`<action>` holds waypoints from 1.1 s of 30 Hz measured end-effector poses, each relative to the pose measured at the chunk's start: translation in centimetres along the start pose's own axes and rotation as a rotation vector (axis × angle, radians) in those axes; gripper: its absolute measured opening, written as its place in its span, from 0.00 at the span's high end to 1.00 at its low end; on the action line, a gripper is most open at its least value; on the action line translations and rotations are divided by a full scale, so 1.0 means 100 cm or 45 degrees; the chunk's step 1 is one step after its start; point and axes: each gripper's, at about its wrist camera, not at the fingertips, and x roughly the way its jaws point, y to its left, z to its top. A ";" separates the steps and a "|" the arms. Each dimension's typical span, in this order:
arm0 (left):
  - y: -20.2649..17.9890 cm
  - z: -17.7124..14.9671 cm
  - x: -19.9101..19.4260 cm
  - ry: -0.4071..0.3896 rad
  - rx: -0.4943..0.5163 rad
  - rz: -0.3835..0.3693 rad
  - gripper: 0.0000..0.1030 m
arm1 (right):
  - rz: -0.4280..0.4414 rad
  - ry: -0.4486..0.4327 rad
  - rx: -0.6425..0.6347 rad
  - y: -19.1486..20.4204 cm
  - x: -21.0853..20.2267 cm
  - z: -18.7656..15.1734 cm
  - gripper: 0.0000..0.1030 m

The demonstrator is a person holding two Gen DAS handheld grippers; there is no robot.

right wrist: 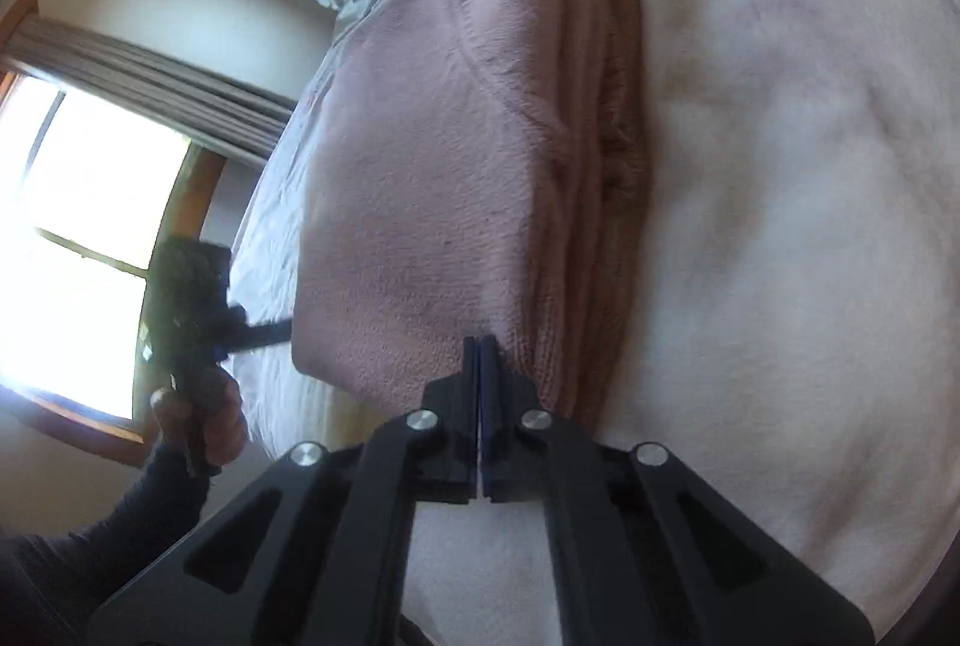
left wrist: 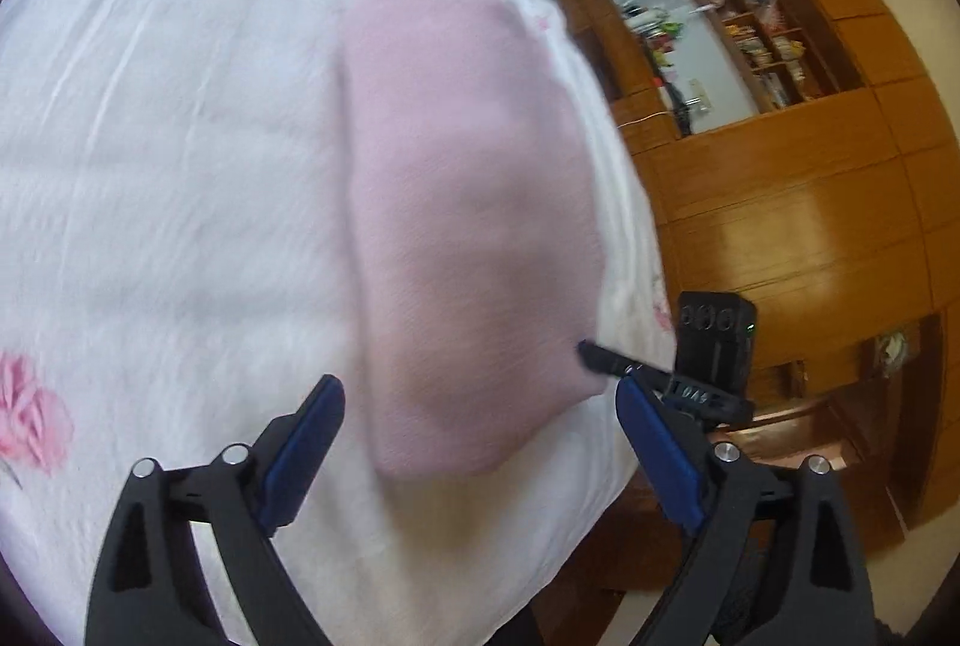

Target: Fold small clothes

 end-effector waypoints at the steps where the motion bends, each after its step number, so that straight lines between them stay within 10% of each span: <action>1: 0.006 -0.003 0.002 0.015 -0.020 0.008 0.11 | 0.011 -0.036 0.005 0.000 -0.012 0.003 0.96; 3: 0.013 -0.004 -0.001 -0.012 -0.046 -0.056 0.10 | 0.066 -0.099 0.025 -0.001 -0.039 0.015 0.44; 5: 0.020 0.001 -0.008 -0.053 -0.070 -0.098 0.06 | 0.129 -0.134 0.083 -0.011 -0.057 0.036 0.22; 15: 0.037 0.037 0.044 0.027 -0.117 -0.336 0.04 | 0.195 0.078 0.188 -0.049 0.016 0.146 0.22; 30: 0.015 0.034 0.071 0.079 -0.019 -0.299 0.06 | 0.179 0.129 0.090 -0.031 0.072 0.169 0.30; 33: 0.014 0.034 0.069 0.089 -0.061 -0.205 0.42 | 0.174 0.101 0.086 -0.027 0.071 0.164 0.46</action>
